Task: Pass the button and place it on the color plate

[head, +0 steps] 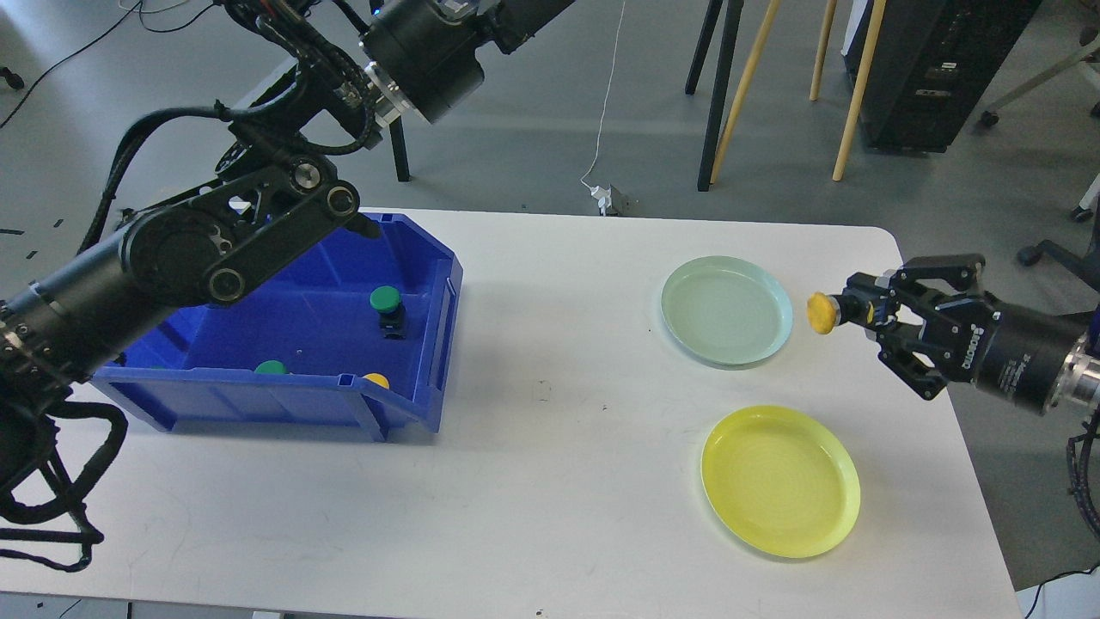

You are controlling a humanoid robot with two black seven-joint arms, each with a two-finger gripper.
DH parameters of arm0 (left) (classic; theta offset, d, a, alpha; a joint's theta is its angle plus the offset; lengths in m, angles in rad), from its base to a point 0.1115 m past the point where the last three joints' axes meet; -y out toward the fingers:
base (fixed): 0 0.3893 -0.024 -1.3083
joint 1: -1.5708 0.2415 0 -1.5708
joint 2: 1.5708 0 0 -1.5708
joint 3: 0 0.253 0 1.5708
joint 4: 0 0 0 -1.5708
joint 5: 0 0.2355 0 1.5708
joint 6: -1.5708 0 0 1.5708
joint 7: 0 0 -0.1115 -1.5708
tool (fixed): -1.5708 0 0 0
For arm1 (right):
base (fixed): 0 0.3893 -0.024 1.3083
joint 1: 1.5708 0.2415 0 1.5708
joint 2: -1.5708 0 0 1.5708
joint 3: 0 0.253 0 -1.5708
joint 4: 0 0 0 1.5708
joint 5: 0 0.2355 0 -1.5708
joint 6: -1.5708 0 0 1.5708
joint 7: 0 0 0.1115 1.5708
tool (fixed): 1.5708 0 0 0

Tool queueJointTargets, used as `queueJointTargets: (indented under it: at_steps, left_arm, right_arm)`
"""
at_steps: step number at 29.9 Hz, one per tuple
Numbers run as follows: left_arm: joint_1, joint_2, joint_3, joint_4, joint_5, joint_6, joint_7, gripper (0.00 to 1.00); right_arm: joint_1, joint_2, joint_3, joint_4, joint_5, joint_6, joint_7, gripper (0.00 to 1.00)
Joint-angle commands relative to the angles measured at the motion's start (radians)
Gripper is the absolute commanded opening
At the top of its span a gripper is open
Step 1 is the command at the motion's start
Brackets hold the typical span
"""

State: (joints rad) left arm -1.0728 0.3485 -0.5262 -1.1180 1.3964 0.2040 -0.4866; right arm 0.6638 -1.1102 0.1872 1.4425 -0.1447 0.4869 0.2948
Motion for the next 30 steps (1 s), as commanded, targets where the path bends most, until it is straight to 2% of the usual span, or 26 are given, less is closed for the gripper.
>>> queueJointTargets:
  at_steps: [1, 8, 18, 24, 30]
  left_arm:
    - [0.001, -0.003, 0.0, 0.0, -0.004, 0.002, 0.0, 0.94]
    - [0.01, 0.001, 0.008, -0.002, -0.002, 0.003, 0.0, 0.94]
    - [0.02, 0.014, 0.017, -0.002, -0.002, 0.003, -0.002, 0.94]
    - [0.036, 0.014, 0.018, -0.002, 0.004, 0.002, -0.002, 0.95]
    - [0.066, 0.049, 0.026, -0.011, 0.006, -0.018, -0.002, 0.97]
  right_arm:
    - [-0.064, 0.052, -0.023, -0.014, -0.038, -0.04, -0.005, 0.28]
    - [-0.109, 0.171, -0.058, -0.154, -0.075, -0.054, -0.019, 0.3]
    - [-0.107, 0.237, -0.144, -0.197, -0.105, -0.056, -0.017, 0.52]
    - [-0.101, 0.234, -0.144, -0.191, -0.105, -0.051, -0.017, 0.7]
    - [-0.095, 0.182, -0.039, -0.186, -0.098, -0.044, -0.003, 0.8]
